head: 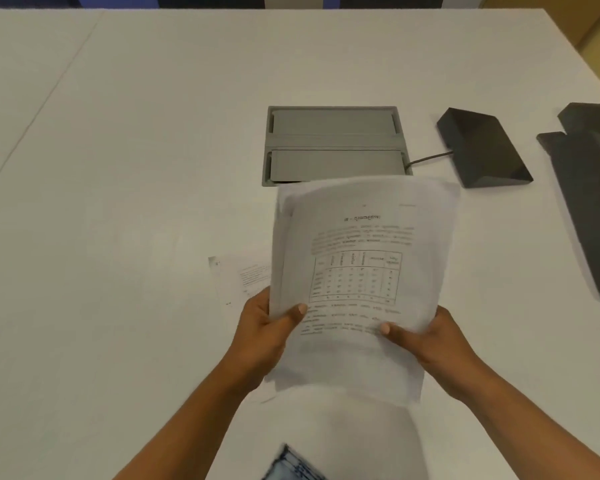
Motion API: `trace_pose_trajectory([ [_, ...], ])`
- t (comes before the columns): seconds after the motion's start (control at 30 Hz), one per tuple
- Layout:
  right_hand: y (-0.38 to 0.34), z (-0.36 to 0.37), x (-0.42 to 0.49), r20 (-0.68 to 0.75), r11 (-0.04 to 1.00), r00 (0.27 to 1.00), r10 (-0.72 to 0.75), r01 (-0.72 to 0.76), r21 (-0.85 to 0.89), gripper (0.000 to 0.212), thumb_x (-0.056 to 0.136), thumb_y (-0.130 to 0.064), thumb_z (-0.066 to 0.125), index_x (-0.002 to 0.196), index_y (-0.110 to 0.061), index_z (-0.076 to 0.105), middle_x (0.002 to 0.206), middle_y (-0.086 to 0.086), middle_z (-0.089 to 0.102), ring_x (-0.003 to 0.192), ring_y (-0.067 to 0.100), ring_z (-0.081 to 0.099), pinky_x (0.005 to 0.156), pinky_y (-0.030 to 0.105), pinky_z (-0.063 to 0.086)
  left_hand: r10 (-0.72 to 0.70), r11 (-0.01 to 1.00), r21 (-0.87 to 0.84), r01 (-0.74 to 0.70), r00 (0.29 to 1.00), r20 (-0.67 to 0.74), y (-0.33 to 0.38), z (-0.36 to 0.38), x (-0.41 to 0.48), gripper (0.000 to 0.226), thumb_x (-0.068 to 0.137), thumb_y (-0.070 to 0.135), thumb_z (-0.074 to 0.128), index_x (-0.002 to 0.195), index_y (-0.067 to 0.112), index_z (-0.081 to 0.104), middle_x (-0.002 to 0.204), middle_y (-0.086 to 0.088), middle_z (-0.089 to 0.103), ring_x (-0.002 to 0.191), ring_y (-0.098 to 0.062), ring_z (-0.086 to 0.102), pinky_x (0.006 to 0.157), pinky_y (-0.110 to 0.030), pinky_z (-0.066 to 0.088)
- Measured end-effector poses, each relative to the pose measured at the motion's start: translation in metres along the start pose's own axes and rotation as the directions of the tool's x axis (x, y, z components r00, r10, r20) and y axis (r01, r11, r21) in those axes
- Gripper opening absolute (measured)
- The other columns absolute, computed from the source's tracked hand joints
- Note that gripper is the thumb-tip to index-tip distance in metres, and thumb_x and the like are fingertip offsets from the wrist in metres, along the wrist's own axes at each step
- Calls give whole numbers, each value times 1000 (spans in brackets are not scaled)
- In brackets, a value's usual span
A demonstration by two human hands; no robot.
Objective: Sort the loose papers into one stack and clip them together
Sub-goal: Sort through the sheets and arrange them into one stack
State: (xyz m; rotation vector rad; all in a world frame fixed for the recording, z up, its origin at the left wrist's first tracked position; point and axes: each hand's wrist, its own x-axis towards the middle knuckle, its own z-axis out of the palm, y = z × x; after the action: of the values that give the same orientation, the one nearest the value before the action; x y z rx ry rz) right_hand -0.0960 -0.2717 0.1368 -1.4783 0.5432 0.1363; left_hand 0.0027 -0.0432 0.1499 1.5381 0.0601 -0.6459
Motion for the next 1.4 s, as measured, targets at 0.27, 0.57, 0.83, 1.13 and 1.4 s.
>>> trace_pose_trajectory([
  [0.27,-28,4,12,-141,974,964,-226,227,-10,37,76,-12,78,109,-27,70,107,-7,77,100,12,72,82,31,60,258,962,98,-254,966,-22,15,10,11,49,80,8,80,116,35,60,114,-2,68,108,-23,66,84,-35,62],
  [0.57,-18,7,11,-76,965,962,-263,264,-5,42,72,-19,76,108,-38,67,105,-8,76,100,7,70,77,21,57,236,968,99,-232,971,-35,10,11,10,34,83,15,76,105,41,69,93,14,76,94,-12,70,72,-24,61],
  [0.83,25,-13,14,-14,981,998,-56,52,-186,21,89,-22,65,107,-34,68,100,-17,77,94,6,72,71,16,56,74,993,-90,-81,994,-78,13,4,11,21,85,15,73,102,26,73,100,-1,79,91,-28,76,76,-46,63],
  [1.13,50,-24,-3,-76,990,991,111,-117,-82,22,89,-21,65,108,-11,72,99,6,79,91,26,76,81,40,58,-12,999,-49,4,986,-168,-19,-8,25,40,76,49,70,109,25,69,110,5,76,101,-14,73,82,-34,62],
  [1.4,64,-34,-13,-117,983,984,132,-114,146,45,78,-26,70,118,-6,66,110,14,76,96,31,75,74,35,62,-108,715,475,512,753,-649,-100,-34,33,96,63,58,84,134,5,46,129,-17,51,119,-35,55,95,-46,51],
])
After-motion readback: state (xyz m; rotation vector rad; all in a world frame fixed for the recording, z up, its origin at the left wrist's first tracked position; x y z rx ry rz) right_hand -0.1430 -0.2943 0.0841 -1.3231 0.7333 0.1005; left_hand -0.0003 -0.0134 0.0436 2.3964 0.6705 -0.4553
